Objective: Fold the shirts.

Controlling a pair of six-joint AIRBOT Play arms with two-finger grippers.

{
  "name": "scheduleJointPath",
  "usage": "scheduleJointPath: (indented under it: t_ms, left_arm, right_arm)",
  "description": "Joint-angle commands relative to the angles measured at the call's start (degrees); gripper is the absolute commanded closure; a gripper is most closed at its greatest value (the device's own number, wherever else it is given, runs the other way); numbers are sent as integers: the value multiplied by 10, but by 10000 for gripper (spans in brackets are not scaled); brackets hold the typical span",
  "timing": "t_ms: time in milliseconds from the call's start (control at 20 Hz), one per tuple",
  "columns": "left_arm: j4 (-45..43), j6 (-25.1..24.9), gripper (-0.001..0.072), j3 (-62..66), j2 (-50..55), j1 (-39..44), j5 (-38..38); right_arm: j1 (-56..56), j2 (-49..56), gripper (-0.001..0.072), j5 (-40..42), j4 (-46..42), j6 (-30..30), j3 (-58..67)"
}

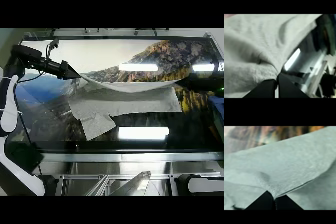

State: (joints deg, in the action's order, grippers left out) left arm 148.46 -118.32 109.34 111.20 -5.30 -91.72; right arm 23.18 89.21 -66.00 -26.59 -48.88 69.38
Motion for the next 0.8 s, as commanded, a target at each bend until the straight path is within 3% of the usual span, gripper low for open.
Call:
scheduleJointPath:
  t_ms: [0, 250, 450, 600, 750]
  left_arm:
    - [89, -50, 689, -4, -85, 15, -59]
    - [94, -71, 688, -4, -284, 80, -103]
    - [152, -87, 686, -4, -469, 106, -79]
    - [147, -83, 684, -4, -572, 28, -37]
    - [148, -30, 685, -4, -585, -87, -36]
  right_arm:
    - [-5, -71, 701, -78, 63, 42, -3]
    - [-4, -337, 702, -75, 60, 39, -36]
    - [-4, -616, 701, 62, -36, 6, -59]
    - [-4, -745, 702, 191, -111, -39, -57]
    - [-4, -722, 701, 178, -122, -74, -56]
